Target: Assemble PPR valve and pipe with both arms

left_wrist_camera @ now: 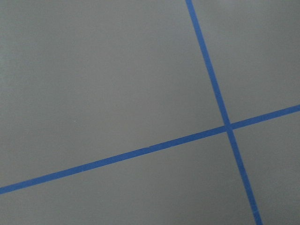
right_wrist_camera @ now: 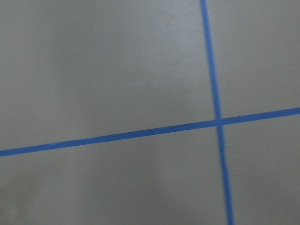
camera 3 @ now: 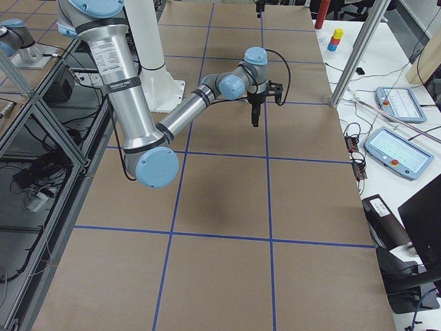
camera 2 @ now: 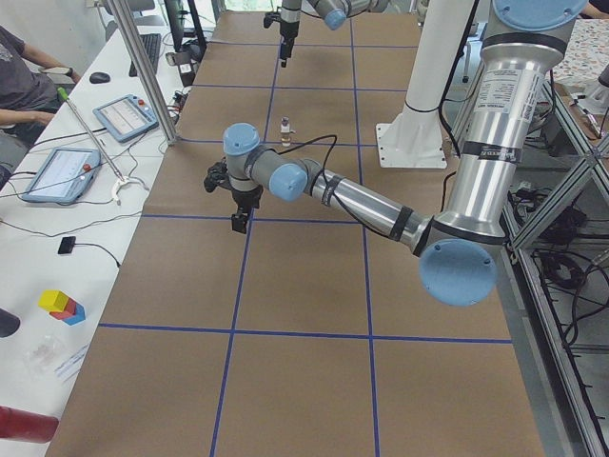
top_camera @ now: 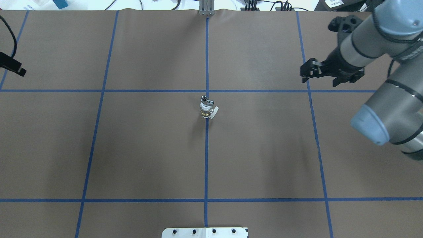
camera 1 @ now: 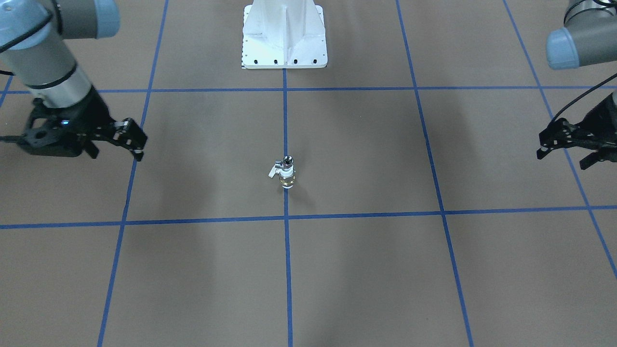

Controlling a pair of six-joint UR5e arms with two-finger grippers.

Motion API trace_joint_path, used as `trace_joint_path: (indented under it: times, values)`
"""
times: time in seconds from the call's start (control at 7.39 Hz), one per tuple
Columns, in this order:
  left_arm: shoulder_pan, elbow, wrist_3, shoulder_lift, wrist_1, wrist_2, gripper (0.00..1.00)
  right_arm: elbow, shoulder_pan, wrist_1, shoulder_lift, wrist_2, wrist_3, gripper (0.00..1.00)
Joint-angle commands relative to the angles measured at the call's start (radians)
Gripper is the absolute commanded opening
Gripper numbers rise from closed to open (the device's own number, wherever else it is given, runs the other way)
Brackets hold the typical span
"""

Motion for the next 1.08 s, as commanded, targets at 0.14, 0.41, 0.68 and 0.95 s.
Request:
trace_joint_path:
  times: [0.14,0.41,0.68,0.95]
  values:
    - [-0.096,0.066,0.111,0.041,-0.013,-0.093,0.99,-0.06,0.328,0.01,-0.22,0.195,-0.491,1.0]
    - [-0.096,0.061,0.103,0.043,-0.014,-0.091,1.0,-0.15,0.433,0.01,-0.234,0.258,-0.789,1.0]
    - [-0.098,0.03,0.076,0.058,-0.025,-0.093,1.0,-0.167,0.441,0.011,-0.241,0.234,-0.809,1.0]
    - [-0.096,0.036,0.071,0.059,-0.022,-0.091,1.0,-0.152,0.489,0.011,-0.231,0.237,-0.808,1.0]
